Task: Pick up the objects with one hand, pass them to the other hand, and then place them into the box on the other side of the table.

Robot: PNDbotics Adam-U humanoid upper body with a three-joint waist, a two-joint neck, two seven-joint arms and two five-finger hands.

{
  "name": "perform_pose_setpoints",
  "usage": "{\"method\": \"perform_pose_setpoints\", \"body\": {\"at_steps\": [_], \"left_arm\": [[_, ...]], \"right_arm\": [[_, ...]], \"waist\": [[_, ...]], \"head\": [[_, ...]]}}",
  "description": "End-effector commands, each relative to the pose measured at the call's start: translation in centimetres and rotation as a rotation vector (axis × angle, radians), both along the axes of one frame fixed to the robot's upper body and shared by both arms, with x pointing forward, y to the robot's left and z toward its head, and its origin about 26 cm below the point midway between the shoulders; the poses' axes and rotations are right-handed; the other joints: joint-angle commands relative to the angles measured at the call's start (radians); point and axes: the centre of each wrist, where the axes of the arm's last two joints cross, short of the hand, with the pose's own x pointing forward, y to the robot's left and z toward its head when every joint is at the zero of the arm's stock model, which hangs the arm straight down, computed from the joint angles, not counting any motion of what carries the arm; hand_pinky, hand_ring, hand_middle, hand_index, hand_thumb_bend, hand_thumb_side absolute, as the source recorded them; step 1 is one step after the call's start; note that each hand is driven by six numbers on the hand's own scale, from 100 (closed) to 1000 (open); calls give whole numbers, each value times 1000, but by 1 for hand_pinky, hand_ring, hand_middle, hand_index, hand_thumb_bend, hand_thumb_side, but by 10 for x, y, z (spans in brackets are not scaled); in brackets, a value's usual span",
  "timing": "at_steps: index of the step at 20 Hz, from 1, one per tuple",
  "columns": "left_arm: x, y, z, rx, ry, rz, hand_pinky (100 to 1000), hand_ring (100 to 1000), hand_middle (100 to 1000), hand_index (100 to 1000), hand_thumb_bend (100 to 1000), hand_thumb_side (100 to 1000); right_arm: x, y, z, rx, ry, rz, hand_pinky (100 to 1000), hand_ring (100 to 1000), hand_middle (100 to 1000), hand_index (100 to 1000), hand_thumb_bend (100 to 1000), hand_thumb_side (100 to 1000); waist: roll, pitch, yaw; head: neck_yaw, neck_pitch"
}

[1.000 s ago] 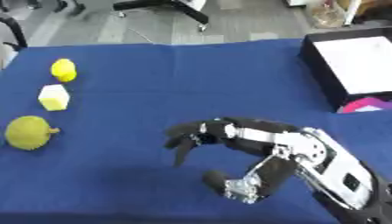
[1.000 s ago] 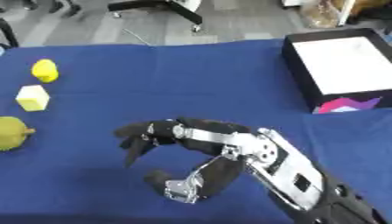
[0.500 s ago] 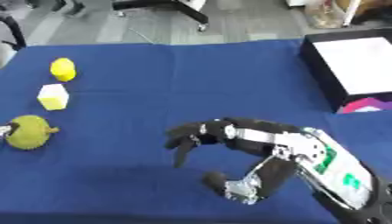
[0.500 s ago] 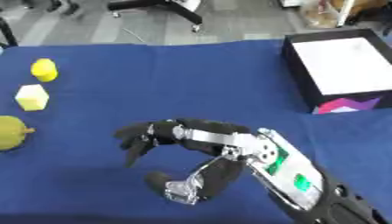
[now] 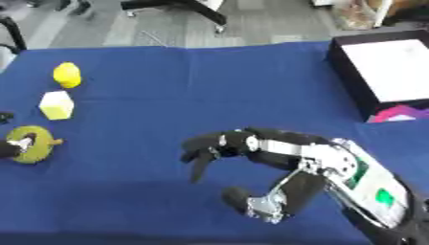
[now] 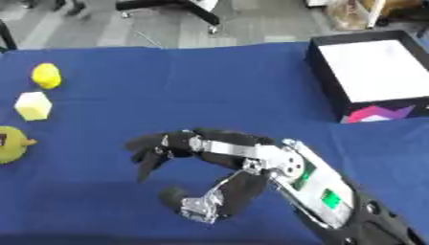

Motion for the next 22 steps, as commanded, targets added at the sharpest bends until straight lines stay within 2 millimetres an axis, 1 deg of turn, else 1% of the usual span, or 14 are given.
{"method": "perform_pose_setpoints", "body": {"at_steps": [1, 4, 5, 6, 7, 8, 9, 10, 12, 14, 16, 18, 20, 22], "left_arm": [[2, 4, 4, 4, -30, 7, 861, 818, 850, 963, 237, 725], [0, 2, -6, -23, 59, -22, 859, 808, 841, 968, 150, 632], [0, 1, -6, -33, 88, -31, 855, 800, 832, 966, 113, 563], [-1, 1, -7, -43, 118, -41, 836, 783, 818, 961, 100, 483], [-1, 0, -7, -50, 140, -50, 836, 783, 818, 961, 100, 483], [-2, -1, -7, -56, 152, -56, 787, 731, 774, 938, 100, 257], [-2, -2, -7, -66, 156, -61, 762, 695, 755, 927, 100, 224], [-3, -3, -8, -82, 152, -63, 697, 589, 661, 879, 100, 244], [-4, -5, -10, -122, 127, -64, 596, 465, 542, 796, 100, 255], [-5, -7, -12, -159, 81, -54, 509, 377, 466, 738, 100, 274], [-5, -8, -14, -196, 18, -41, 344, 221, 318, 622, 100, 336], [-6, -9, -15, -251, -68, -14, 233, 116, 214, 529, 100, 374], [-6, -11, -16, -326, -150, 18, 150, 100, 143, 470, 100, 415], [-6, -14, -16, -419, -217, 40, 131, 100, 121, 455, 100, 438]], "right_arm": [[0, -1, 7, 2, -28, 1, 851, 931, 691, 1000, 100, 442], [-1, -1, 7, 2, -27, 1, 851, 930, 691, 1000, 100, 442], [-1, -1, 7, 1, -26, 0, 851, 929, 691, 1000, 100, 441], [-1, -1, 7, 1, -25, -1, 851, 929, 691, 1000, 100, 441], [-1, -1, 7, 1, -25, -1, 851, 929, 691, 1000, 100, 441], [-1, -1, 6, 1, -24, -2, 850, 929, 691, 1000, 100, 441], [-1, -1, 6, 1, -23, -2, 850, 929, 691, 1000, 100, 441], [-1, -1, 6, 0, -22, -3, 850, 929, 690, 1000, 100, 440], [-1, -1, 5, 0, -19, -6, 851, 929, 690, 1000, 100, 439], [0, -1, 4, -1, -17, -9, 850, 929, 690, 1000, 100, 439], [0, -1, 4, 0, -16, -11, 851, 929, 690, 1000, 100, 439], [0, -1, 3, -1, -16, -12, 850, 929, 690, 1000, 100, 438], [1, -1, 3, -1, -16, -13, 851, 929, 690, 1000, 100, 438], [1, -1, 2, -1, -16, -14, 850, 929, 690, 1000, 100, 437]], "waist": [[1, -7, -1], [0, -6, -2], [0, -6, -1], [0, -6, -1], [0, -6, -1], [0, -6, -1], [0, -6, 0], [0, -6, 0], [-1, -6, 0], [-2, -6, 0], [-3, -6, 1], [-3, -6, 2], [-3, -6, 2], [-4, -6, 2]], "head": [[4, 1], [5, 1], [5, 1], [5, 1], [5, 1], [5, 1], [5, 1], [4, 1], [4, 1], [5, 1], [5, 1], [4, 1], [5, 1], [4, 1]]}}
